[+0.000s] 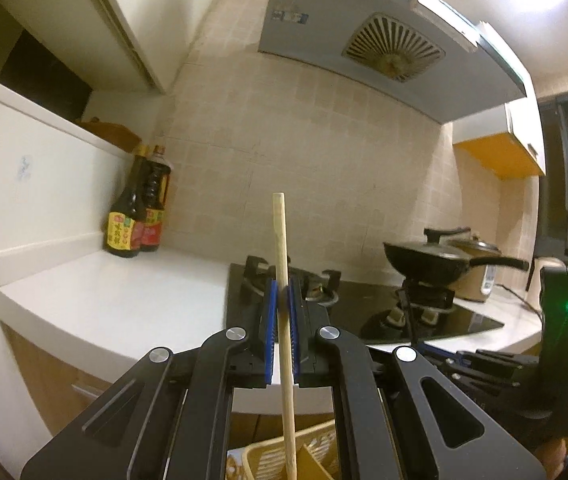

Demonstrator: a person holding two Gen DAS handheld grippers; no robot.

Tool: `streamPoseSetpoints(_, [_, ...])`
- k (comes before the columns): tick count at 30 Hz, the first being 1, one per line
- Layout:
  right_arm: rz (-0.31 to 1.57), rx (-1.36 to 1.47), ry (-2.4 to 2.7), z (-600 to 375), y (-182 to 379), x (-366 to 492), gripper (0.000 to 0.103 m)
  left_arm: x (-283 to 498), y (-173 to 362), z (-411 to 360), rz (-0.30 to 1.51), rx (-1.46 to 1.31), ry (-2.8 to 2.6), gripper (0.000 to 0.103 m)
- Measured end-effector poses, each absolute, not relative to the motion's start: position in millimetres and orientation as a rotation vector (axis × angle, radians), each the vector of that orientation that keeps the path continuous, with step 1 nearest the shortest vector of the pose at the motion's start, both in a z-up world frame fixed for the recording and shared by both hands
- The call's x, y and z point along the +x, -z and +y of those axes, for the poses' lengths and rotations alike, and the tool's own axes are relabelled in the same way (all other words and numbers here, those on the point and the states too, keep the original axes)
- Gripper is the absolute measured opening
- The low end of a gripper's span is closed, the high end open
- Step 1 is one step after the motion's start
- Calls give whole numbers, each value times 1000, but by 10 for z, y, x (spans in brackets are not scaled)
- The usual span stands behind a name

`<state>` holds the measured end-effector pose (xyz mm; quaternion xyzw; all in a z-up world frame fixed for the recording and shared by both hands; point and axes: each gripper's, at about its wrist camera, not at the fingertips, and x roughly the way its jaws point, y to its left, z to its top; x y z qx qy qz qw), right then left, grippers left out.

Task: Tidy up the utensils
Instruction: 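Lift the chopstick and spoon and drop them into the beige caddy, then lower the left tool onto another chopstick while the right tool reaches for spoons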

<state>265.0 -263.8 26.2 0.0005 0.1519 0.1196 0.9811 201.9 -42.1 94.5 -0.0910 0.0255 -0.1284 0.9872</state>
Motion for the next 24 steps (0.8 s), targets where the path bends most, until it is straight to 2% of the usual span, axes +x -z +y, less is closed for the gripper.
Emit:
streamPoseSetpoints(6, [313, 40, -275, -2720, -173, 2567, 5, 1977, -832, -406, 72, -167, 282, 5])
streamPoseSetpoints(7, [317, 46, -279, -2732, -175, 2547, 5, 1958, -827, -395, 84, -170, 293, 8])
streamPoseSetpoints(8, [328, 55, -288, -2751, -171, 2530, 9, 1938, -822, -384, 94, -170, 299, 12])
streamPoseSetpoints(9, [345, 65, -303, -2774, -163, 2512, 15, 1918, -818, -381, 100, -168, 300, 13])
streamPoseSetpoints(11, [358, 77, -314, -2813, -153, 2453, 21, 1847, -814, -361, 111, -158, 300, 14])
streamPoseSetpoints(15, [369, 93, -303, -2905, -156, 2228, 21, 1648, -841, -282, 130, -162, 308, 18])
streamPoseSetpoints(17, [380, 92, -302, -2927, -169, 2104, 21, 1510, -876, -214, 132, -168, 312, 28])
streamPoseSetpoints(21, [421, 55, -287, -2924, -225, 1835, 21, 1339, -950, -118, 187, -183, 343, 29])
streamPoseSetpoints(24, [490, 49, -286, -2933, -246, 1683, 21, 1273, -957, -83, 315, -177, 382, 29])
